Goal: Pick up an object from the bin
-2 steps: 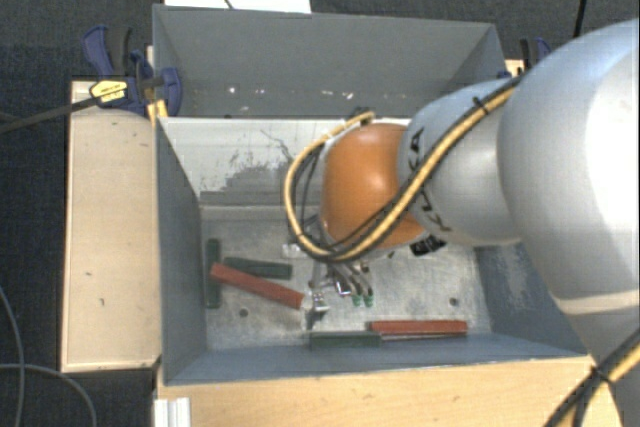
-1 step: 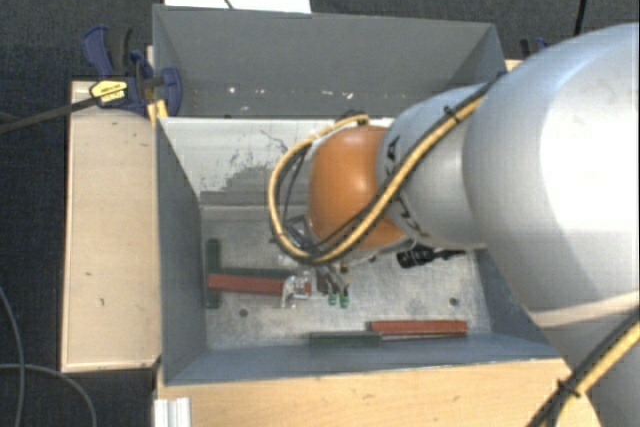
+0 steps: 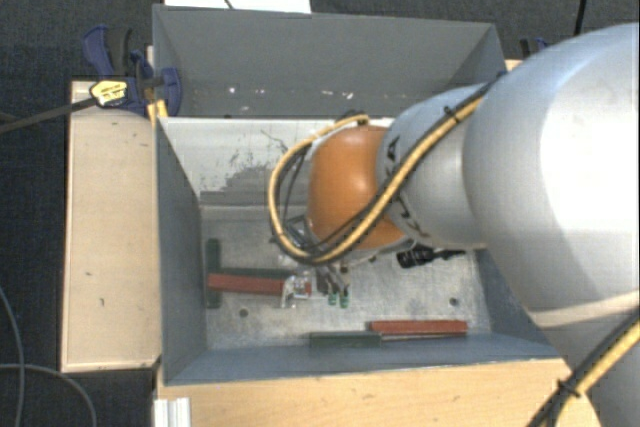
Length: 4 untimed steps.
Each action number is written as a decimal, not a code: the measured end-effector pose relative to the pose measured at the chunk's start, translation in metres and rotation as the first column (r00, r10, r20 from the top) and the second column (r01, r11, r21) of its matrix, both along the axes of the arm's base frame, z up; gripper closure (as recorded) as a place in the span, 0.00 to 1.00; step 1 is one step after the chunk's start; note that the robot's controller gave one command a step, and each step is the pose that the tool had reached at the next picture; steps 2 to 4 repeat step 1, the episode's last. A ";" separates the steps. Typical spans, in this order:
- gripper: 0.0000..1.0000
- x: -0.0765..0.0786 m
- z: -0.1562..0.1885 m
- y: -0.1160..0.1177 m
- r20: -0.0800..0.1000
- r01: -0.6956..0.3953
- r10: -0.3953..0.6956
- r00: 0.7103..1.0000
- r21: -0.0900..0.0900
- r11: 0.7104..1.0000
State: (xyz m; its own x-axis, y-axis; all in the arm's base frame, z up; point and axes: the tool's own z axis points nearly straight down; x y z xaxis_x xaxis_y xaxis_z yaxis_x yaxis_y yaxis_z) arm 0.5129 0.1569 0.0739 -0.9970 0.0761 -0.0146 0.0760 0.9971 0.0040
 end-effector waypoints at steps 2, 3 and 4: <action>1.00 0.000 0.162 0.009 -0.009 -0.033 0.033 0.999 -0.001 0.999; 1.00 0.000 0.162 0.009 -0.009 -0.033 0.033 0.999 -0.001 0.999; 1.00 0.000 0.162 0.009 -0.009 -0.033 0.033 0.999 -0.001 0.999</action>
Offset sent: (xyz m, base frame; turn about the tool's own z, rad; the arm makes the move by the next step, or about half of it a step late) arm 0.0000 0.0000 0.0000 0.0000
